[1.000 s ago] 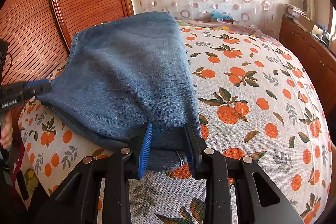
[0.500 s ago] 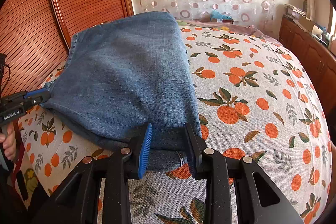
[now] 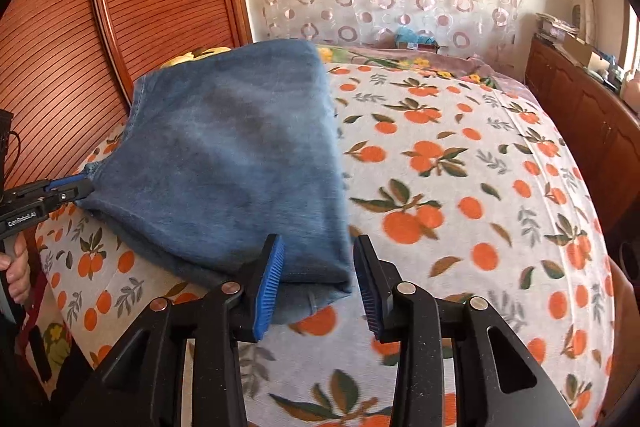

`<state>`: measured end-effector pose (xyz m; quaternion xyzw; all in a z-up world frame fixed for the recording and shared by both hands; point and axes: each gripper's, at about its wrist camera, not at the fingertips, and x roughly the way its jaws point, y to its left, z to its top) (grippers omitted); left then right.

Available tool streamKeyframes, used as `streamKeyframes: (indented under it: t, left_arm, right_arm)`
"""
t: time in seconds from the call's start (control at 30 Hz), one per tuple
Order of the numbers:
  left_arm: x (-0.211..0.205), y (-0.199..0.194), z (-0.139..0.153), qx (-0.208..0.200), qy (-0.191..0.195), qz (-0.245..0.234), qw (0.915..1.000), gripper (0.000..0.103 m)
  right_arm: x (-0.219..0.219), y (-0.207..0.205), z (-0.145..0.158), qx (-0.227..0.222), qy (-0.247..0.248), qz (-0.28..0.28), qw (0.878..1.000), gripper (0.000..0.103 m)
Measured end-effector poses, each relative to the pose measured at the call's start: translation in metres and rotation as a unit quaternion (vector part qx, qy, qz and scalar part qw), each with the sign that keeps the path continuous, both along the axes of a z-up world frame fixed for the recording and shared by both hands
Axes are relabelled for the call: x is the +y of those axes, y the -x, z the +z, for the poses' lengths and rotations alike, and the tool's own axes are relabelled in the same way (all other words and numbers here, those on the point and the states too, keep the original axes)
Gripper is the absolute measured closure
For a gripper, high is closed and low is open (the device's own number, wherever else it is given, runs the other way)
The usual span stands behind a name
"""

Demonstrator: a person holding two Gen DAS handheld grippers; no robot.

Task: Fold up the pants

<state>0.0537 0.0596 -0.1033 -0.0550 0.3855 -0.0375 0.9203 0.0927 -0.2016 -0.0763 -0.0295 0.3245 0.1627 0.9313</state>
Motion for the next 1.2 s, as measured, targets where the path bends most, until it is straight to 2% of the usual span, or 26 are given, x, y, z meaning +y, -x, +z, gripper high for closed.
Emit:
streamKeyframes:
  t: [0.2,0.37,0.53,0.7,0.77,0.97,1.0,1.1,1.2]
  left_arm:
    - [-0.011,0.009,0.031,-0.040,-0.007,-0.012,0.9991,0.072]
    - [-0.028,0.004,0.043,-0.053,-0.012,-0.040,0.9977,0.072]
    - [-0.042,-0.014,0.026,-0.024,-0.030,-0.058,0.9976,0.072]
    - [-0.040,-0.022,0.004,0.013,-0.044,-0.053,0.9975,0.072]
    - [-0.037,-0.021,0.000,0.012,-0.036,-0.054,0.9978,0.072]
    - [-0.037,-0.021,-0.006,0.007,-0.042,-0.057,0.9975,0.072]
    - [-0.036,-0.021,-0.007,0.007,-0.039,-0.056,0.9976,0.072]
    - [-0.035,-0.021,-0.008,0.005,-0.031,-0.053,0.9981,0.072]
    - [-0.033,-0.020,-0.008,0.004,-0.024,-0.051,0.9984,0.072]
  right_arm:
    - [-0.013,-0.008,0.003,0.019,-0.031,-0.008,0.999,0.064]
    - [-0.012,-0.015,-0.005,0.046,-0.044,-0.004,0.998,0.064]
    - [-0.010,-0.018,-0.007,0.046,-0.041,-0.005,0.998,0.064]
    - [-0.006,-0.018,-0.008,0.047,-0.027,-0.009,0.999,0.064]
    - [-0.004,-0.016,-0.008,0.050,-0.029,-0.008,0.998,0.064]
    - [-0.010,-0.014,-0.007,0.062,-0.048,-0.007,0.997,0.068]
    - [-0.009,-0.014,-0.007,0.061,-0.045,-0.007,0.997,0.069]
    - [-0.004,-0.014,-0.006,0.061,-0.031,-0.005,0.998,0.089]
    - [-0.004,-0.017,-0.003,0.069,-0.042,0.001,0.997,0.095]
